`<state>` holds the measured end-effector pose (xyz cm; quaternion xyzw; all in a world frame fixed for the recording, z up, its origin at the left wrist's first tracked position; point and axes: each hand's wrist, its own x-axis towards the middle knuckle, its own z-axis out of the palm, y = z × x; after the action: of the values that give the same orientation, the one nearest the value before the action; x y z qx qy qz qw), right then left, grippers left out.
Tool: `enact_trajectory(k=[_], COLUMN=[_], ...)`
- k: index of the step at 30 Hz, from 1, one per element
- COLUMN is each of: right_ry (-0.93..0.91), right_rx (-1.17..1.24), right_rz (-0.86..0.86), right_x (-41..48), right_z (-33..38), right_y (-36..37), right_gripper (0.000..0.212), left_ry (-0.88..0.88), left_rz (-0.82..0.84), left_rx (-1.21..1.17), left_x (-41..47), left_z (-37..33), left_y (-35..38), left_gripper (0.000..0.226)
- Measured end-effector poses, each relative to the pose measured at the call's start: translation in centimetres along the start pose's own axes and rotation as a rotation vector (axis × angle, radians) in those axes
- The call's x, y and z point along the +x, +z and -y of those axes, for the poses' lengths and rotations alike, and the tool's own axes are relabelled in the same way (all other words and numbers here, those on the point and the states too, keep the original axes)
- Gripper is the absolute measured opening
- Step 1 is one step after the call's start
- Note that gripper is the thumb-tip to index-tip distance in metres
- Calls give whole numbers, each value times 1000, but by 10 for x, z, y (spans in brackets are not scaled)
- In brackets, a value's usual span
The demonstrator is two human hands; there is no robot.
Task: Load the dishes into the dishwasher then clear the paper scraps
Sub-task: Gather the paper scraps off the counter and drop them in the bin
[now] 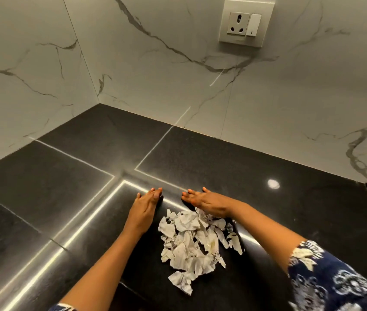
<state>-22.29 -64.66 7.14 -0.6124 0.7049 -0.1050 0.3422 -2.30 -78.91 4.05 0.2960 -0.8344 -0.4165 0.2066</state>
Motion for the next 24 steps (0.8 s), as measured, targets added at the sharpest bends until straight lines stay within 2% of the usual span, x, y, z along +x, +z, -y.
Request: enact_trajectory(k=[2, 4, 8, 10, 11, 12, 14, 16, 18, 20, 21, 23, 24], right_ry=[22, 95, 229, 323, 368, 397, 374, 357, 367, 330, 312, 322, 335], right_rx=[68, 221, 616, 682, 683, 666, 564, 469, 388, 419, 485, 682, 742], right_rz=[-1, -91, -623, -861, -926, -946, -901, -809, -722, -637, -624, -718, -817], right_x=[-20, -35, -70, -92, -101, -106, -104, -86, -63, -48, -45, -53, -58], right_z=[3, 7, 9, 7, 7, 11, 19, 25, 33, 42, 46, 47, 44], right_y=[3, 5, 20, 44, 58, 70, 87, 90, 82, 76, 73, 68, 70], right_gripper=[51, 53, 56, 52, 51, 56, 83, 110, 119, 109, 93, 59, 53], left_ry=[35, 52, 29, -28, -73, -126, -199, -193, -174, -153, -148, -201, -238], left_rz=[78, 151, 210, 151, 125, 107, 55, 34, 58, 113, 131, 125, 90], left_rx=[62, 124, 92, 8, -26, -60, -104, -103, -60, -41, -59, -197, -283], left_x=[-2, -3, -16, -32, -43, -54, -66, -62, -50, -40, -38, -43, -47], left_z=[-3, -3, -5, -16, -22, -30, -44, -47, -49, -55, -57, -59, -53], left_y=[0, -1, 2, 5, 9, 13, 26, 40, 50, 55, 56, 51, 47], left_gripper=[110, 112, 108, 107, 104, 96, 86, 102, 116, 111, 99, 76, 74])
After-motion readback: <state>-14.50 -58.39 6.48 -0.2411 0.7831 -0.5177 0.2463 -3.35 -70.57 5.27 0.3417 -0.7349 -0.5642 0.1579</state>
